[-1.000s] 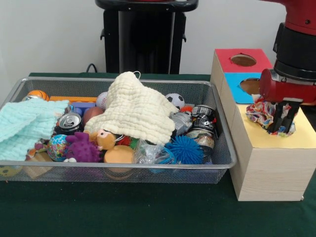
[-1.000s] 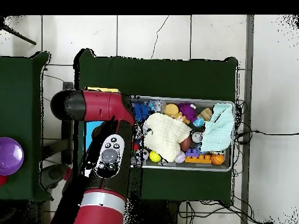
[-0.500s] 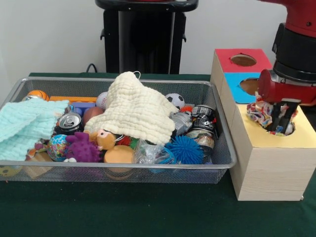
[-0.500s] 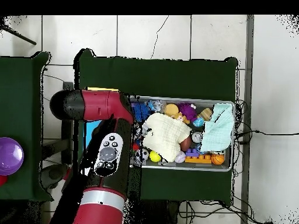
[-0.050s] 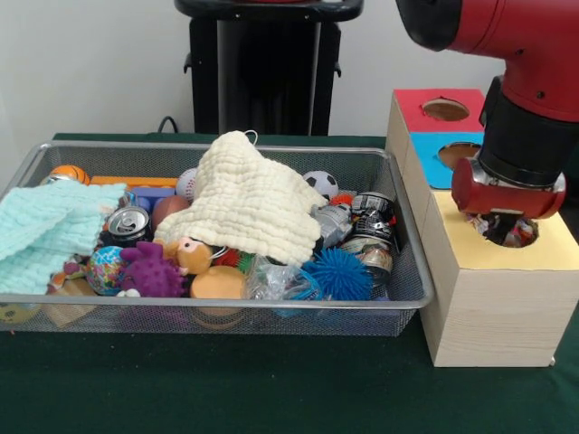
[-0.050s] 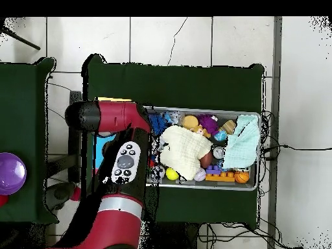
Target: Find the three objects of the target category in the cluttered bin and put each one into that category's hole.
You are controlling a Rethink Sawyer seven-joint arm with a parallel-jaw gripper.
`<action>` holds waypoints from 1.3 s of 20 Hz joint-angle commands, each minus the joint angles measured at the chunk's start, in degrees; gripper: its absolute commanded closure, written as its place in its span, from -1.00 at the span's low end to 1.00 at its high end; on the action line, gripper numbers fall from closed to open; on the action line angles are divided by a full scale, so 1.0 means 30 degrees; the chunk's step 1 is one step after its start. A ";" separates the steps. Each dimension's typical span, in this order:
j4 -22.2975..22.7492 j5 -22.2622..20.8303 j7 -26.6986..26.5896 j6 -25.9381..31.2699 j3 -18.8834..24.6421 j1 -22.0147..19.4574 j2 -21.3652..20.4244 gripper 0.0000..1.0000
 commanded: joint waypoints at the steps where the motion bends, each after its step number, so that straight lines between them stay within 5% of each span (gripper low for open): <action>1: 0.2881 -0.1600 -0.0854 0.5804 0.2217 -0.1820 0.3167 1.00; 9: 0.3969 -0.1350 -0.0328 0.2505 0.3447 -0.2725 0.2682 1.00; 18: 0.5565 -0.1024 0.3120 -0.3163 0.3093 -0.2387 0.1361 1.00; 19: 0.5850 -0.0879 0.3172 -0.4073 0.3259 -0.2479 0.1192 -1.00; 26: 0.6034 -0.0529 0.3312 -0.3933 0.3025 -0.2230 0.0368 -1.00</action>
